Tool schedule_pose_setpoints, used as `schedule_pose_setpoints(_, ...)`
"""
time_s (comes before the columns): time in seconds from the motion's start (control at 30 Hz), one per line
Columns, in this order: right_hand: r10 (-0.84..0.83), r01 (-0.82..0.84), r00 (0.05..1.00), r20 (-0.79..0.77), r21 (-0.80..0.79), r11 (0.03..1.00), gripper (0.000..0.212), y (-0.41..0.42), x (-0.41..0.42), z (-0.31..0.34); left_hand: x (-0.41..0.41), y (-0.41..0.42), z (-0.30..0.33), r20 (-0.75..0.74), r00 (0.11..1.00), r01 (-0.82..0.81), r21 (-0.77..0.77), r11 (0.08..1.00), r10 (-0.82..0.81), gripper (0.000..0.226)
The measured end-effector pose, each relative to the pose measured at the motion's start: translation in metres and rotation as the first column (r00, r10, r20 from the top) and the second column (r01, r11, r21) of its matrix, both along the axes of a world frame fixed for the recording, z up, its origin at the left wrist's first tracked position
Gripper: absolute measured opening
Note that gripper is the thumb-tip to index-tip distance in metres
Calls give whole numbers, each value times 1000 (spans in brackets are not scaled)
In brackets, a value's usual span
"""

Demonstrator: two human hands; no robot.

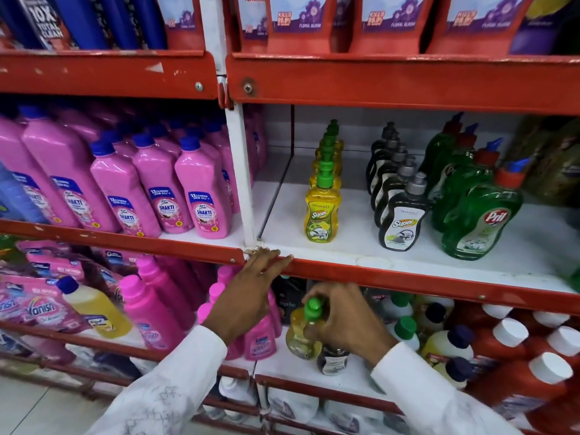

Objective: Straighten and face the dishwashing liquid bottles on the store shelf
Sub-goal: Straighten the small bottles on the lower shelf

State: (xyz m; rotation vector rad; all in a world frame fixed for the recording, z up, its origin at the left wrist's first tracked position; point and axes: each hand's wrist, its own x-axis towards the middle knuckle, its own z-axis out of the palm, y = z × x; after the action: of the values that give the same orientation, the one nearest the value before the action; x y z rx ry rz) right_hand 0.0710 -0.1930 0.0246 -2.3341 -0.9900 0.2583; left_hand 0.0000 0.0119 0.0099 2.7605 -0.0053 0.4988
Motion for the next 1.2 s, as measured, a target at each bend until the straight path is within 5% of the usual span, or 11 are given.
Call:
schedule_pose_setpoints(0.17, -79, 49, 993, 83, 316, 947, 37, -20, 3, 110, 0, 4, 4, 30, 999, 32, -81, 996, -30, 86)
schedule_pose_setpoints(0.33, -67, -16, 969, 238, 333, 943, 32, -8, 28, 162, 0, 2, 5, 29, 999, 25, -73, 997, -23, 83)
schedule_pose_setpoints(0.77, 14, -26, 969, 245, 44, 999, 45, 29, 98, 136, -1, 2, 6, -5, 1000, 6, -116, 993, -6, 87)
schedule_pose_setpoints(1.03, -36, -10, 965, 261, 173, 985, 67, 5, 94, 127, 8, -37, -1, 62, 993, -107, 45, 993, 104, 71)
schedule_pose_setpoints(1.2, -219, 18, 898, 382, 465, 885, 34, -41, 50, 87, 16, -54, -3, 39, 996, -86, 36, 996, 85, 73)
